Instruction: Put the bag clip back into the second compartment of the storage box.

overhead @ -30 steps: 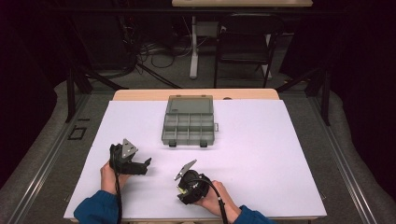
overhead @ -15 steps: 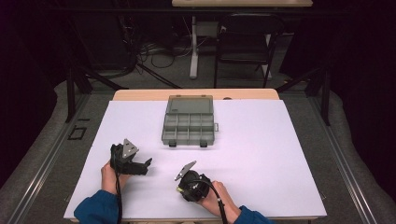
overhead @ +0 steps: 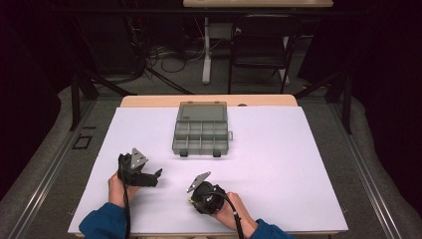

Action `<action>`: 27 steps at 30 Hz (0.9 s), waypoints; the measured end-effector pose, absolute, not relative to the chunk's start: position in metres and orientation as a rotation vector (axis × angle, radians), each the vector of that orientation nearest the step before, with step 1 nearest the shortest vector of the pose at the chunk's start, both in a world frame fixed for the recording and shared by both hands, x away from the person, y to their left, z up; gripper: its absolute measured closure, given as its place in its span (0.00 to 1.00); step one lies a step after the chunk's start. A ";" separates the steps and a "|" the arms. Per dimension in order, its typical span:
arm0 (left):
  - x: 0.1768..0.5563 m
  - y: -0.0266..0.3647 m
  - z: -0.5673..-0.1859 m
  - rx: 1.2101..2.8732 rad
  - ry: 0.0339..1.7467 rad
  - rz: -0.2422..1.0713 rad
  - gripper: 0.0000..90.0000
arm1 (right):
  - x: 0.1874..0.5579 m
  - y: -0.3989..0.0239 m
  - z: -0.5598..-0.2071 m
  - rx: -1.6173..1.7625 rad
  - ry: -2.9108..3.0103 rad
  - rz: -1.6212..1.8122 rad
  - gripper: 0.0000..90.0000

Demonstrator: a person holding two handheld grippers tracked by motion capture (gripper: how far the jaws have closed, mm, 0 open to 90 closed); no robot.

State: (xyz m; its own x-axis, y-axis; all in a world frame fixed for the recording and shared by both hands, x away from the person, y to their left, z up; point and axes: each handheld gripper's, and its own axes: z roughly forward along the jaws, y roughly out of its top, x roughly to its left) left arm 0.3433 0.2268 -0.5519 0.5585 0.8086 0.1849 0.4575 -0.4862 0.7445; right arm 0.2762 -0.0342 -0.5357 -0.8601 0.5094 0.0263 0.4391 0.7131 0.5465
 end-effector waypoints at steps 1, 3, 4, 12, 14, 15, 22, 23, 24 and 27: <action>0.343 0.227 -0.552 2.144 1.009 0.700 0.00 | 0.277 -0.035 -0.535 0.775 2.784 0.844 0.86; 0.343 0.226 -0.552 2.146 1.009 0.704 0.00 | 0.277 -0.037 -0.534 0.766 2.774 0.855 0.86; 0.343 0.226 -0.552 2.146 1.007 0.705 0.00 | 0.278 -0.037 -0.533 0.768 2.767 0.859 0.86; 0.343 0.226 -0.552 2.148 1.006 0.703 0.00 | 0.282 -0.041 -0.532 0.750 2.744 0.879 0.87; 0.343 0.225 -0.552 2.152 1.004 0.703 0.00 | 0.283 -0.042 -0.532 0.758 2.738 0.884 0.87; 0.343 0.225 -0.552 2.153 1.004 0.701 0.00 | 0.284 -0.043 -0.532 0.754 2.736 0.885 0.87; 0.343 0.226 -0.552 2.149 1.004 0.701 0.00 | 0.289 -0.045 -0.532 0.749 2.713 0.887 0.87; 0.343 0.225 -0.552 2.149 1.004 0.704 0.00 | 0.290 -0.046 -0.532 0.746 2.713 0.889 0.87; 0.343 0.225 -0.552 2.146 1.005 0.704 0.00 | 0.290 -0.046 -0.531 0.752 2.710 0.887 0.87; 0.343 0.225 -0.552 2.144 1.005 0.704 0.00 | 0.292 -0.046 -0.531 0.745 2.704 0.887 0.87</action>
